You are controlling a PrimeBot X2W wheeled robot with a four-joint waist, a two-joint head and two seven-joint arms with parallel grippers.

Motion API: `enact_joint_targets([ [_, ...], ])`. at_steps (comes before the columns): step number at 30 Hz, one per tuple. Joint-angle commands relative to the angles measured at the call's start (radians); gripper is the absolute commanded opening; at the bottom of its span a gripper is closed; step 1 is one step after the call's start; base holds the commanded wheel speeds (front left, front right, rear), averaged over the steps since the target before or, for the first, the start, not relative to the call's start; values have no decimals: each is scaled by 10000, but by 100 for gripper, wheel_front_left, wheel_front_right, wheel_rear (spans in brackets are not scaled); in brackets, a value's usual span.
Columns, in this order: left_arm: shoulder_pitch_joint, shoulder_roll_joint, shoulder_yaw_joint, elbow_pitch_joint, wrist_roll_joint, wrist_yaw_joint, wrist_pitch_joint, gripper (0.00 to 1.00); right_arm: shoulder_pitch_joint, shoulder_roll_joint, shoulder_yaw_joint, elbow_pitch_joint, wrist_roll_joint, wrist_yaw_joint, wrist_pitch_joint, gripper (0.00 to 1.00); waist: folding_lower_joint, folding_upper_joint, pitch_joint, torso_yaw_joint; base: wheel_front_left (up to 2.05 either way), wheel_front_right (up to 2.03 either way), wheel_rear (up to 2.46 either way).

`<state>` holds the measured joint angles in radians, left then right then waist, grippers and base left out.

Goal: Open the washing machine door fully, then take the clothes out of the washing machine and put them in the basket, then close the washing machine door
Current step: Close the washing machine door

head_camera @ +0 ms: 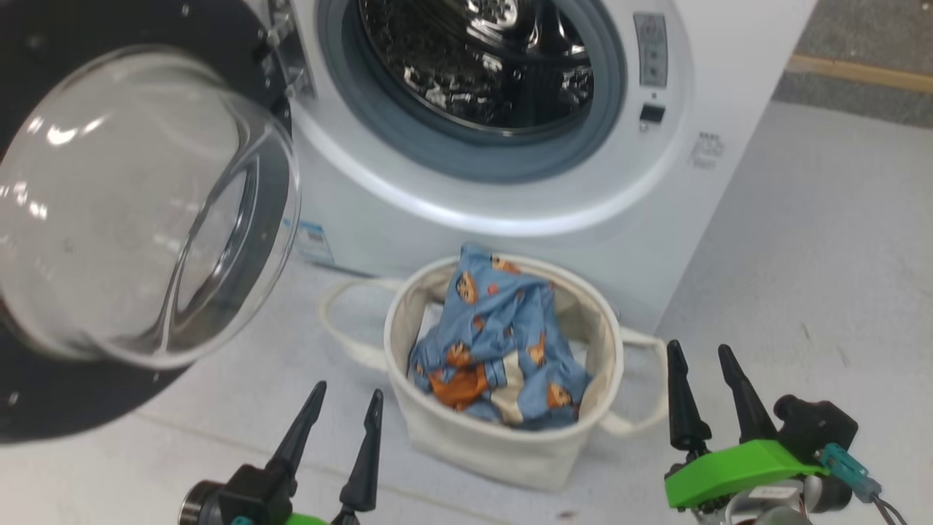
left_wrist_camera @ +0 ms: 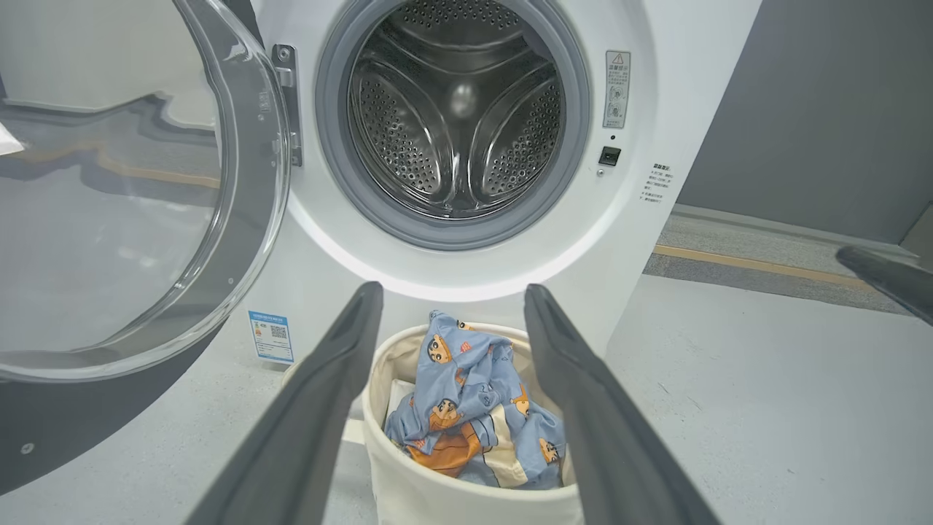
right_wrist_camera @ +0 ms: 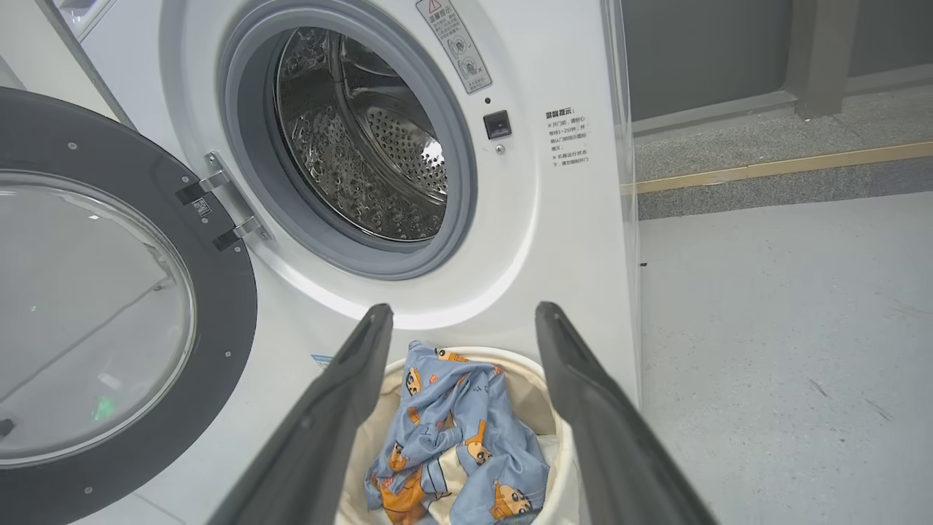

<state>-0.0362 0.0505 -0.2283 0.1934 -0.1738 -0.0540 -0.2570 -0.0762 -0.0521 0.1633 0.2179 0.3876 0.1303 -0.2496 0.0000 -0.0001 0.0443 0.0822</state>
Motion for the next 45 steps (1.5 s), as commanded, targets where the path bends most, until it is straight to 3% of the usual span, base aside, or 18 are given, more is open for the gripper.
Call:
enact_joint_targets([
  [1,-249,-3,258,-487,159,19,-47,100,-280,19,251,-299,-7,4,-122,100,0,1,95,31,-172,172,0],
  [12,-300,-3,216,-619,290,104,-47,100,-437,19,255,-315,-28,4,-122,100,0,1,341,153,-92,92,0],
  [32,-389,-3,118,-652,252,181,-47,100,-567,19,412,-386,-6,4,-122,100,0,1,455,531,-1,1,0],
  [38,-408,-3,178,-868,223,522,-47,100,-675,19,805,-568,-99,4,-122,100,0,1,429,1103,0,0,0],
  [45,-246,-3,325,-1354,161,1065,-47,100,-802,19,1414,-583,-312,4,-122,100,0,1,281,2300,0,0,0],
])
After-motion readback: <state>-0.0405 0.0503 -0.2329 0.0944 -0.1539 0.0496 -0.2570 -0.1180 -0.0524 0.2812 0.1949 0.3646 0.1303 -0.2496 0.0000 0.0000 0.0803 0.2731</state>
